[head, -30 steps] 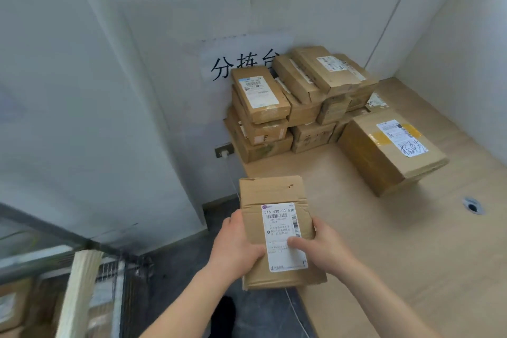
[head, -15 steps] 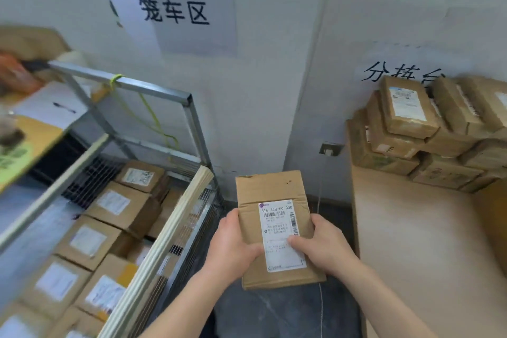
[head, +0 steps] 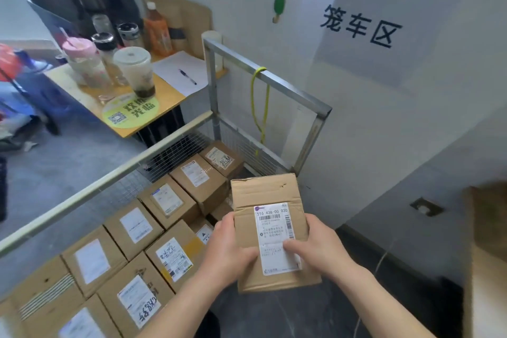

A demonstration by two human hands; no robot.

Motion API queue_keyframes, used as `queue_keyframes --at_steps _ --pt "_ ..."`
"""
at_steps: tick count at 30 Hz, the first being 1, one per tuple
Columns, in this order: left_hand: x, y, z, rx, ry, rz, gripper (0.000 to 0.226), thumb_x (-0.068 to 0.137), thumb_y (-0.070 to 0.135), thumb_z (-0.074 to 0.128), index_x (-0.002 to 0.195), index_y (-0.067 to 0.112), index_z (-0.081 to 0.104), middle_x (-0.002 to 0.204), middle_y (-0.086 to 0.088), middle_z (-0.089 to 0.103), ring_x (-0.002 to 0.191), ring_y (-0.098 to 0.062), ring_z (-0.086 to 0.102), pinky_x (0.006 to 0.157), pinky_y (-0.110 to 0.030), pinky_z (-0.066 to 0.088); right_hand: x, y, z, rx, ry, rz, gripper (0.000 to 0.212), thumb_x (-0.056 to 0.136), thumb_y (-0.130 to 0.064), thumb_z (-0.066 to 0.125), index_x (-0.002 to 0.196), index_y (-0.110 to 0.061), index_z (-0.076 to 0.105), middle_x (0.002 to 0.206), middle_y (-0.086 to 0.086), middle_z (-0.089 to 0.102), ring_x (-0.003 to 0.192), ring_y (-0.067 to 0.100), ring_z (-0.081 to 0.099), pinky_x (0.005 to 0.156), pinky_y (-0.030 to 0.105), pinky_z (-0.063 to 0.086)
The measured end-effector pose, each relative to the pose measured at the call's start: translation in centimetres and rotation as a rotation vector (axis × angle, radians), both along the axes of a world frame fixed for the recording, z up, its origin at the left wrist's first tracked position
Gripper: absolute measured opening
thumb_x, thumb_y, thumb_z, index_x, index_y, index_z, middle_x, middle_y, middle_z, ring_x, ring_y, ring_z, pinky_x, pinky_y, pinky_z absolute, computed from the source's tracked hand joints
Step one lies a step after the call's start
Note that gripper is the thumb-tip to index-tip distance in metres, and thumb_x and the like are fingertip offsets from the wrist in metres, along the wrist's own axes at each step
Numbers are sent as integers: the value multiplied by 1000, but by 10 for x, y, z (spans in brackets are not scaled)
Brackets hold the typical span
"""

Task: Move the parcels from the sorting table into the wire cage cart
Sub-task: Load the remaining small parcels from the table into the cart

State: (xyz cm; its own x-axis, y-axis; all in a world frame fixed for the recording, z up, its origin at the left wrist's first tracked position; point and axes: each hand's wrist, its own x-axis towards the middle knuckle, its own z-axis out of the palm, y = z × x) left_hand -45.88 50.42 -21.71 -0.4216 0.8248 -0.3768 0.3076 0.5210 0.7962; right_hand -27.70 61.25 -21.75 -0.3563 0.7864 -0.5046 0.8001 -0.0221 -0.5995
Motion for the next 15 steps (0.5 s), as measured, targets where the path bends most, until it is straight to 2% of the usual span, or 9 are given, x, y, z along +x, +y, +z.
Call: queue_keyframes --at_steps 2,6,9,13,15 --pt "-27 -6 -6 1 -13 41 76 61 45 87 122 43 42 117 16 51 105 -5 57 91 -34 53 -32 2 0 0 -14 40 57 74 -42 75 124 -37 49 109 -24 63 99 -1 61 81 26 51" --pt "-71 -9 -19 -15 -29 130 72 70 22 79 132 32 44 122 8 56 107 -10 58 93 -33 52 -90 16 -3 32 -65 127 54 74 -42 75 122 -36 50 112 -20 64 102 6 61 90 34 54" --pt "-95 -6 -29 -24 -52 205 65 72 15 78 125 33 44 119 7 58 106 -11 59 92 -34 53 -128 31 -7 61 -106 213 50 73 -45 73 117 -35 53 109 -19 65 98 7 62 86 35 54" --pt "-120 10 -50 -41 -69 312 67 76 12 77 132 28 44 119 8 57 101 -8 56 76 -19 45 -174 62 -24 96 -142 332 50 74 -48 73 118 -34 51 108 -17 64 96 10 62 83 34 52" --pt "-132 21 -66 -60 -78 375 69 77 9 77 135 25 43 121 7 57 102 -9 55 78 -19 43 -196 79 -40 105 -163 395 49 75 -50 73 115 -35 49 104 -18 60 92 10 59 77 33 49"
